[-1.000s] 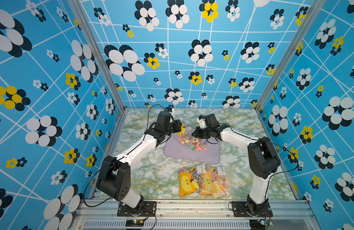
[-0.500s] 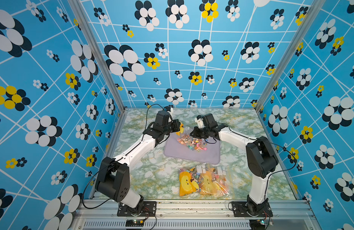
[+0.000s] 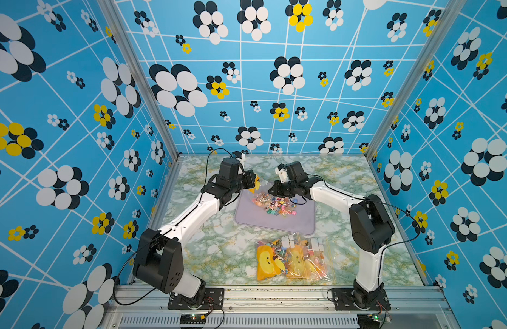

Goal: Pour candies out of the ziploc bag
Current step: 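Pour the candies out of the ziploc bag onto the tray.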

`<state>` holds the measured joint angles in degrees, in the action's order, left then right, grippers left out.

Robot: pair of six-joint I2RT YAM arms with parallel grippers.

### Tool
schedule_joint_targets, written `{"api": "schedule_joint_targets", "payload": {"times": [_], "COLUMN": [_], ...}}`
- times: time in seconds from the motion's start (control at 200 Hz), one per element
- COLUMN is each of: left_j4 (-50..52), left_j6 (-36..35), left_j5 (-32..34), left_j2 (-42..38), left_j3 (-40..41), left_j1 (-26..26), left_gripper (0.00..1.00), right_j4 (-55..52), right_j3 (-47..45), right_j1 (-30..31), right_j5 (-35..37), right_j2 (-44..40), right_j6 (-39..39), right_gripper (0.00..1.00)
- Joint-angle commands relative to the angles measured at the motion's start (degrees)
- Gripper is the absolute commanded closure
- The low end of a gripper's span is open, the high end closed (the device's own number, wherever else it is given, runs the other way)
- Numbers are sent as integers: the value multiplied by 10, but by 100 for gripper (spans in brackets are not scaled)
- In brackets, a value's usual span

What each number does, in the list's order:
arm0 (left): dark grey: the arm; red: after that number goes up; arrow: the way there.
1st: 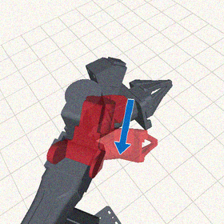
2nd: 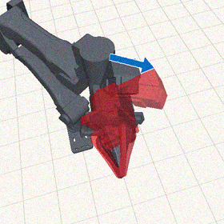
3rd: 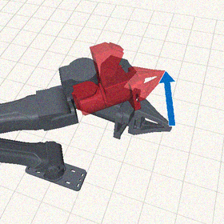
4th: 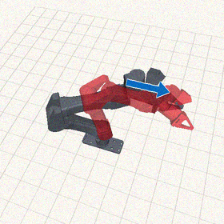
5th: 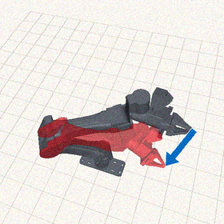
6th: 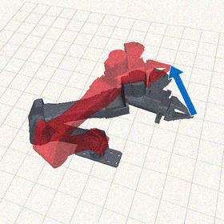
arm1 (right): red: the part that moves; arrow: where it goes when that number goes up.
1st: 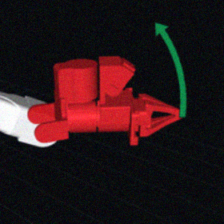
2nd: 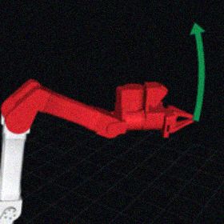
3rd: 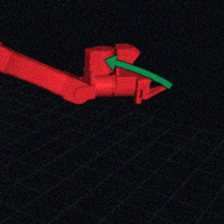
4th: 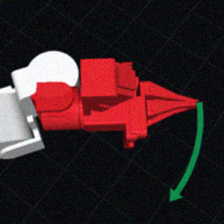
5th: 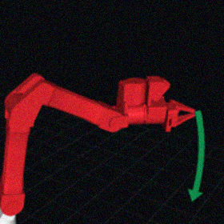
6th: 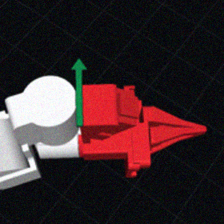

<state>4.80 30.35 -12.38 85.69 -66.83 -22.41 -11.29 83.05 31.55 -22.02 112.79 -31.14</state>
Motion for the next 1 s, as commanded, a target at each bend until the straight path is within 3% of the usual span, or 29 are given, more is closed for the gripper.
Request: {"api": "schedule_joint_targets", "payload": {"times": [0.0, 0.994], "left_j4": [-53, -51], "left_j6": [-14, -24], "left_j5": [20, 16], "left_j2": [-40, -62], "left_j3": [-19, -4], "left_j1": [14, 50], "left_gripper": [100, 100], "right_j4": [-47, -106], "right_j3": [4, 125], "right_j1": [2, 15], "right_j5": [15, 19], "right_j2": [23, 72], "right_j6": [-7, 7], "right_gripper": [98, 98]}}
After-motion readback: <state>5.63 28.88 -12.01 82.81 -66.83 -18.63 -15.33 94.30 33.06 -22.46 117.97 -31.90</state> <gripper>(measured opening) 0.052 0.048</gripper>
